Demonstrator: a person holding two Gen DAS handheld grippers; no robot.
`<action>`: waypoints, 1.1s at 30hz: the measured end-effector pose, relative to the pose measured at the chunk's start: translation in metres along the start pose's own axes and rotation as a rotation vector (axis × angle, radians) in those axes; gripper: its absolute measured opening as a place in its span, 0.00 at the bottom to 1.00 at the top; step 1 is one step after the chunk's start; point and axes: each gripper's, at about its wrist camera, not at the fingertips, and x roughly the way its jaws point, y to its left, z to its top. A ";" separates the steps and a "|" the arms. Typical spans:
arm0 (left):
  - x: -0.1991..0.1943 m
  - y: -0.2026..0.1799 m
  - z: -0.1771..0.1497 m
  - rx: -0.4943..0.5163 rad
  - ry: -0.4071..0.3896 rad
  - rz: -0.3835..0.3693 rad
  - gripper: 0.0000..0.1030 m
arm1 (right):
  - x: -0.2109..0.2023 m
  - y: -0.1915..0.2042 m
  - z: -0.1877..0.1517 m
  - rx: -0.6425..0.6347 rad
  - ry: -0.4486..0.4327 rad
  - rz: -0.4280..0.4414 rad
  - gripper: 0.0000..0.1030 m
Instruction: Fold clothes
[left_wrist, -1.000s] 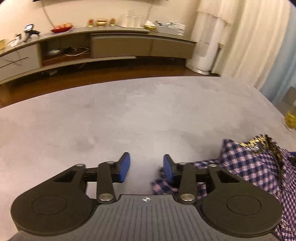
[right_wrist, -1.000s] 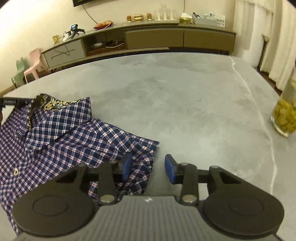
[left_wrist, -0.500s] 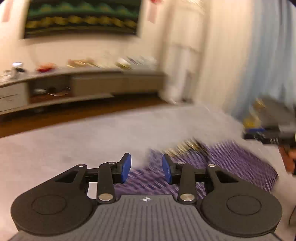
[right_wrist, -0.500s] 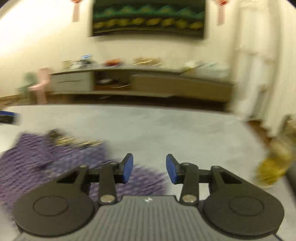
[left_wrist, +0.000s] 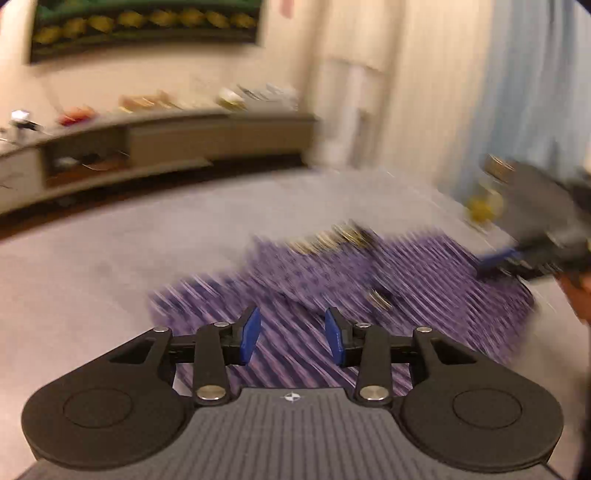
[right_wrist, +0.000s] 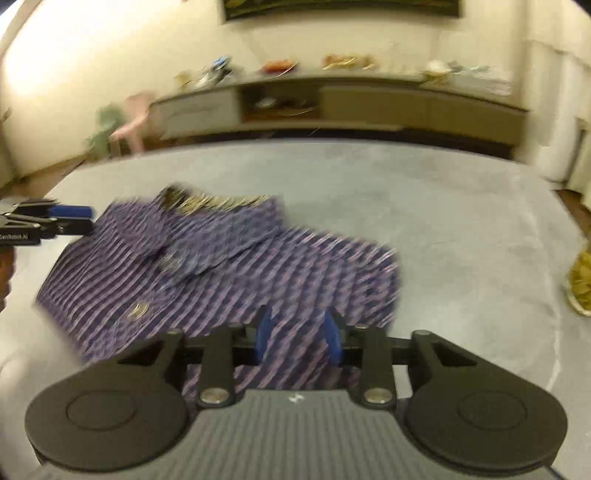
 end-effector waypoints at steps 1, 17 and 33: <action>0.007 -0.003 -0.009 0.010 0.040 0.007 0.40 | 0.006 0.002 -0.002 -0.020 0.026 -0.022 0.33; -0.038 0.035 -0.035 -0.172 0.091 0.349 0.42 | 0.082 0.051 0.031 -0.160 0.002 -0.016 0.36; -0.037 -0.004 -0.037 -0.325 0.054 0.372 0.69 | 0.035 0.068 0.022 -0.154 -0.068 0.034 0.40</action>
